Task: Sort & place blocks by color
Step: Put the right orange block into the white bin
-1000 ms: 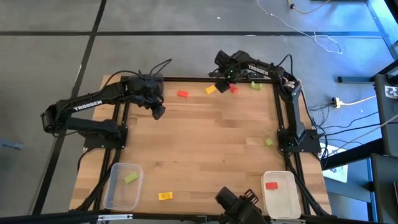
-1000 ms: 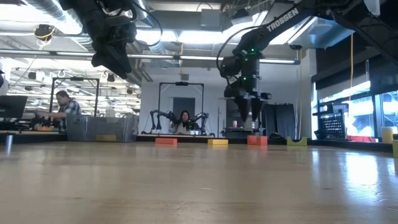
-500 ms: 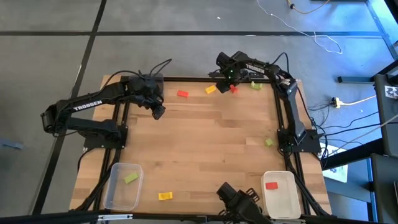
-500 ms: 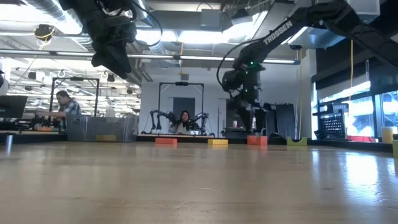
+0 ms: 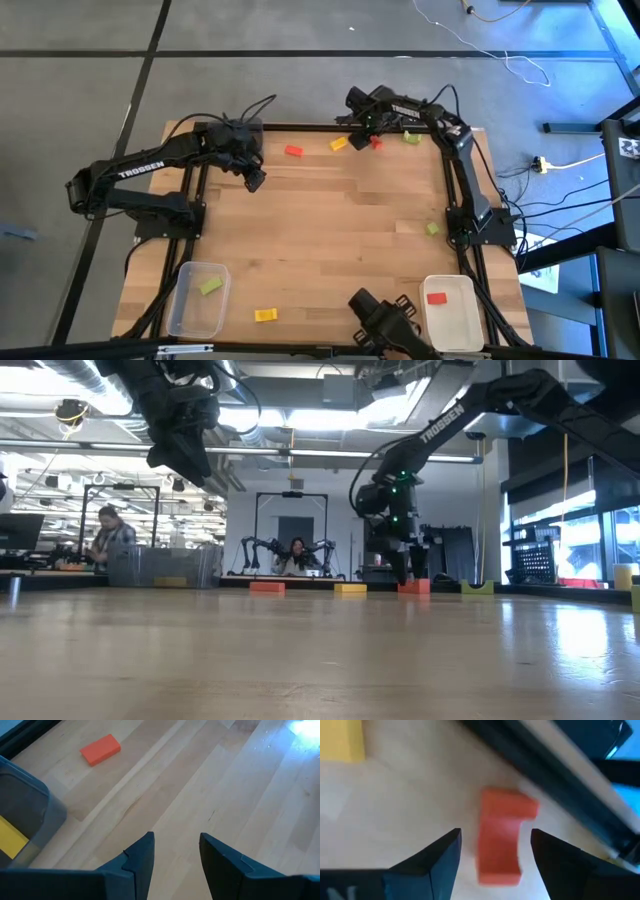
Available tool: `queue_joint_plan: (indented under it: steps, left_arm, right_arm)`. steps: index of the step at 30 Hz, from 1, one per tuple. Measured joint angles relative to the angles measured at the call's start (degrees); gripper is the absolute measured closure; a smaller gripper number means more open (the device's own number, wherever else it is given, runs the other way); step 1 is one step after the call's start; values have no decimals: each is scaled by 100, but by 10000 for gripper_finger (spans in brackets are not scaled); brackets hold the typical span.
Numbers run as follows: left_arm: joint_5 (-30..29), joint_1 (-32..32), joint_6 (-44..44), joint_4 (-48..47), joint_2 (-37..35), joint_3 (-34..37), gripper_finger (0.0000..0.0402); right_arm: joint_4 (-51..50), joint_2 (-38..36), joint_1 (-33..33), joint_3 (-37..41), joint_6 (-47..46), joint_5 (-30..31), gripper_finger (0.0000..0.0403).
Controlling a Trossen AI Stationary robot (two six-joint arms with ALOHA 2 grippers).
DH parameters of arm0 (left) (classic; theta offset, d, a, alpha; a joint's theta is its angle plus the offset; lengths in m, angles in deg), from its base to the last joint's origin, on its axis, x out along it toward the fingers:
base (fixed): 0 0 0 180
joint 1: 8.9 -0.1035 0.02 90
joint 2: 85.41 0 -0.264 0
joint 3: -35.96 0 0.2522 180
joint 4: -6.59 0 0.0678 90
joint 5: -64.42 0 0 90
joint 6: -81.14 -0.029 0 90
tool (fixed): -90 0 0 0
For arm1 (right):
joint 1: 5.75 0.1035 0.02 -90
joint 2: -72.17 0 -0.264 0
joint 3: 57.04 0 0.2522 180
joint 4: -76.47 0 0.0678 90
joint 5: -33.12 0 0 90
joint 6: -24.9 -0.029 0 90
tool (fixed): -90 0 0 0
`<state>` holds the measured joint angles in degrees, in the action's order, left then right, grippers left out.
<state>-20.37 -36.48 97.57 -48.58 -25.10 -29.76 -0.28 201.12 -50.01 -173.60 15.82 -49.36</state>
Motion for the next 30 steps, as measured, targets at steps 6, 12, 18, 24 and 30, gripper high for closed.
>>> queue_joint_plan:
  steps: [6,12,18,24,30]
  left_arm:
    - [0,2,2,2,0,0,254]
    - [0,0,0,4,0,0,254]
    - [-2,2,-2,4,0,0,254]
    - [0,2,-4,4,0,0,254]
    - [0,2,-4,4,0,0,254]
  right_arm:
    - [30,70,-179,0,60,-319,163]
    - [9,310,-242,-34,153,-673,163]
    - [-13,412,-226,-37,198,-700,171]
    - [-15,422,-220,-31,186,-829,261]
    - [-51,420,-220,-26,197,-857,281]
